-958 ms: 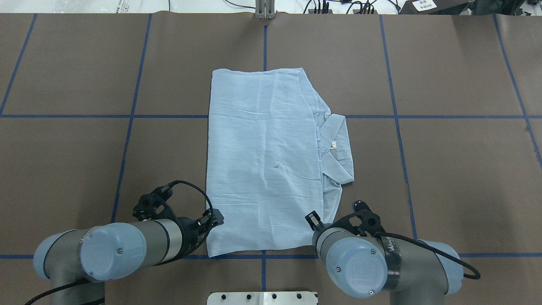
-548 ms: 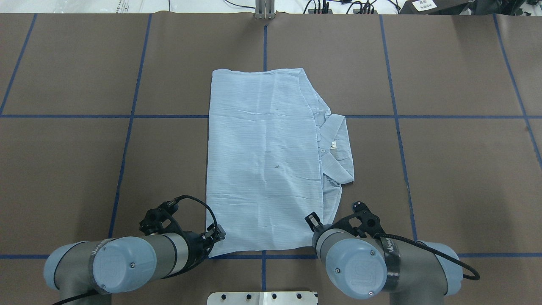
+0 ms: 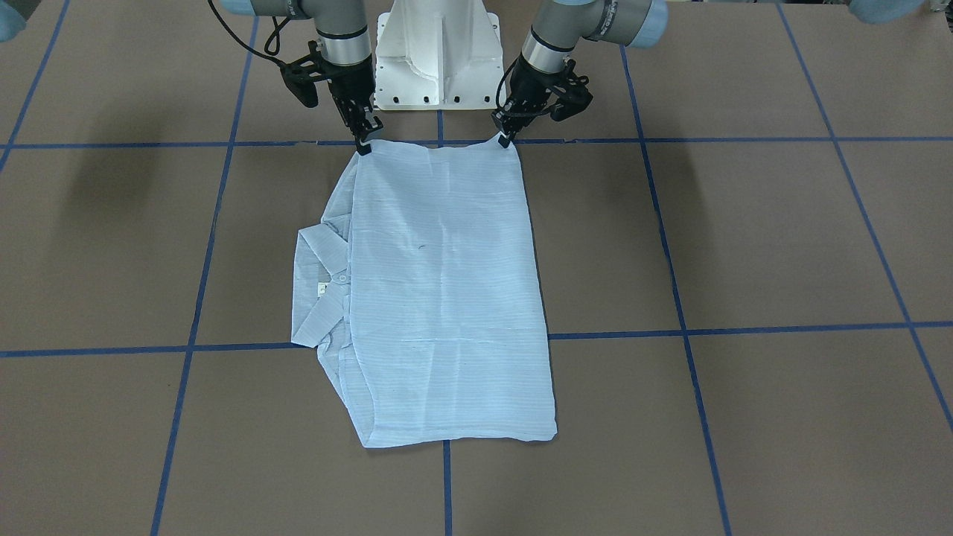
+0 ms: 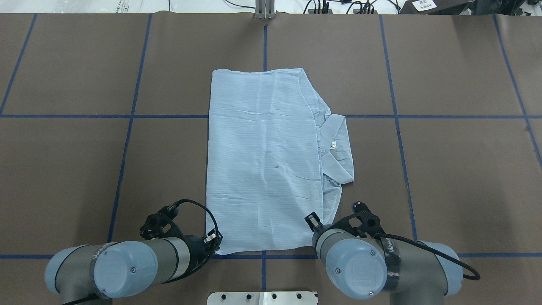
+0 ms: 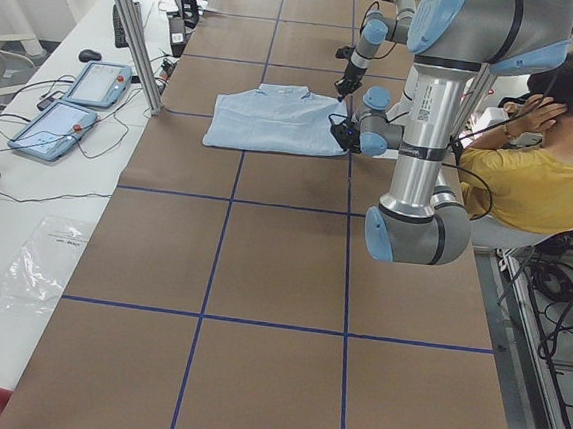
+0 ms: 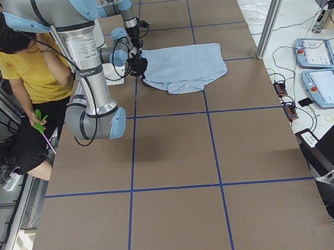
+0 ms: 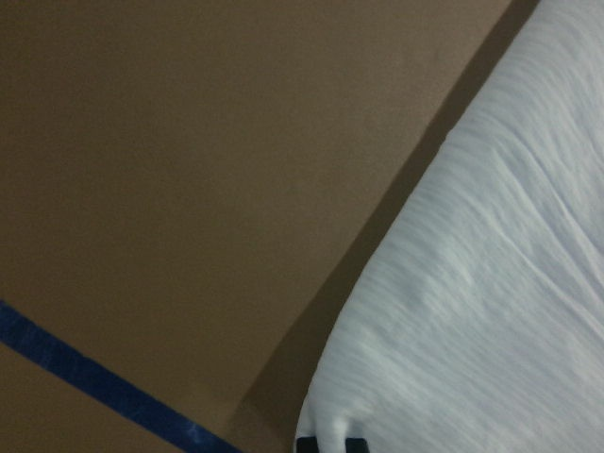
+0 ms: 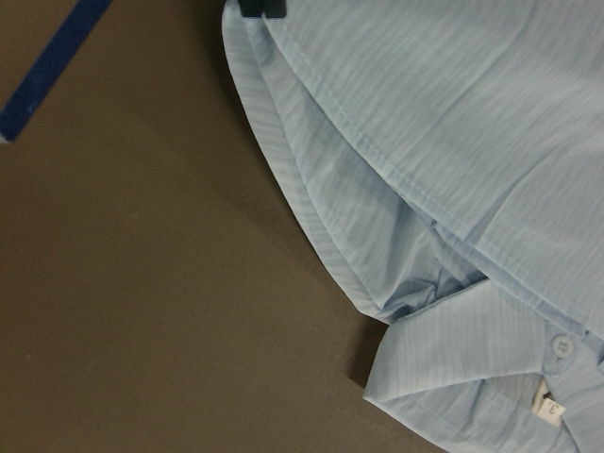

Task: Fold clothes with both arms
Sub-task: 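Lift both near corners and fold the shirt in half away from the robot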

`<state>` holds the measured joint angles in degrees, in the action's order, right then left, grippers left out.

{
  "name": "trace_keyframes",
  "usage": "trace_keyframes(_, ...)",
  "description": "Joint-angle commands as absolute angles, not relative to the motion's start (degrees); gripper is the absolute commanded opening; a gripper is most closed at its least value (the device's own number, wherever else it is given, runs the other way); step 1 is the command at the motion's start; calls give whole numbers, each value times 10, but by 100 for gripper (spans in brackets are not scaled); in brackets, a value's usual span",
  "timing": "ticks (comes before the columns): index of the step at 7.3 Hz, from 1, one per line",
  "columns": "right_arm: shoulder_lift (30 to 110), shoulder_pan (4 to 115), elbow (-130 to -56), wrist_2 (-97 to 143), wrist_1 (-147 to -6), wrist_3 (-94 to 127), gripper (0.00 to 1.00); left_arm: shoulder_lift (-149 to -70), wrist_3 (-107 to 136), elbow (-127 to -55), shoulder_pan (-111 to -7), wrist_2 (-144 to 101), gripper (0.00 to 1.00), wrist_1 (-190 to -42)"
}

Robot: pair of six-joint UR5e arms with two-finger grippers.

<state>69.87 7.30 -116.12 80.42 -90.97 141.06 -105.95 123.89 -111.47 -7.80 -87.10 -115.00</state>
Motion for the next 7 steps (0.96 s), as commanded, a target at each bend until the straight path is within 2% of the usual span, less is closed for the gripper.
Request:
trace_keyframes(1, 698, 71, -1165, 803, -910, 1412, 0, -1059, 1243, -1143, -79, -871, 0, -1150)
trace_keyframes(6, 752, 85, -1329, 804, -910, 1419, 0, -1056, 1262, -1323, -113, -877, 0, -1127)
trace_keyframes(7, 745, 110, -1341, 817, -910, 1418, 0, -1070, 1256, -1326, -141, -881, 0, -1110)
